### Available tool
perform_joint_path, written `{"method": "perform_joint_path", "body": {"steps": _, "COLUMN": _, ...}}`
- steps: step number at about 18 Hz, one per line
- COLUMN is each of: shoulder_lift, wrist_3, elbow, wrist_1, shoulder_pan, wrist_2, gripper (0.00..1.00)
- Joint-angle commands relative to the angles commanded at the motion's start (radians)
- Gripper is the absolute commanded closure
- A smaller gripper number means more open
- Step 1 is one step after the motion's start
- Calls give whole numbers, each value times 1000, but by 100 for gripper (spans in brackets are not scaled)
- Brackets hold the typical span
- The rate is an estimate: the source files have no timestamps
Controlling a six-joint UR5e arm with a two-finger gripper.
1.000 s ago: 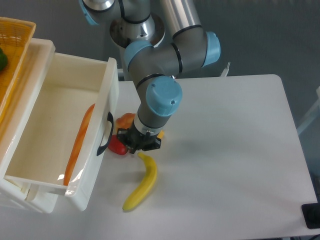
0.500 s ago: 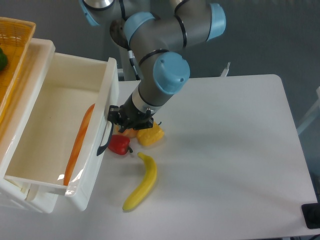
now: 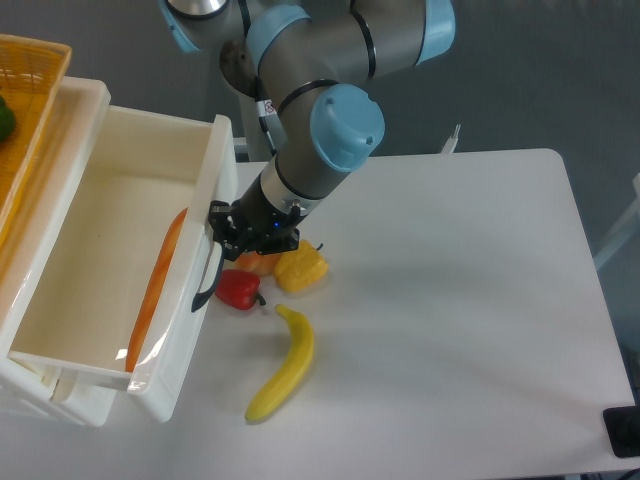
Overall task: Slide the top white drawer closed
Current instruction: 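Press the gripper against the drawer front beside its black handle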
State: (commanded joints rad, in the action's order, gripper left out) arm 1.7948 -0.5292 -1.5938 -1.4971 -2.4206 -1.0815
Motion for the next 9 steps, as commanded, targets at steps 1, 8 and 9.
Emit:
{"method": "perform_joint_path", "body": {"steps": 1, "shoulder_lift": 0, "wrist_3": 0, "elbow": 0, "wrist_1": 0, "shoulder_pan": 2, "wrist_2": 0, "gripper": 100}}
{"method": "perform_joint_path", "body": {"steps": 8, "shoulder_lift": 6, "wrist_3": 0, "elbow": 5, "wrist_1": 5, "shoulder_pan": -6, "wrist_2": 0, "gripper": 100}}
{"method": "perform_joint_path", "body": {"steps": 9, "shoulder_lift": 9, "wrist_3": 0, "elbow": 9, "wrist_1": 5, "shoulder_pan": -11, "wrist_2": 0, "gripper": 100}}
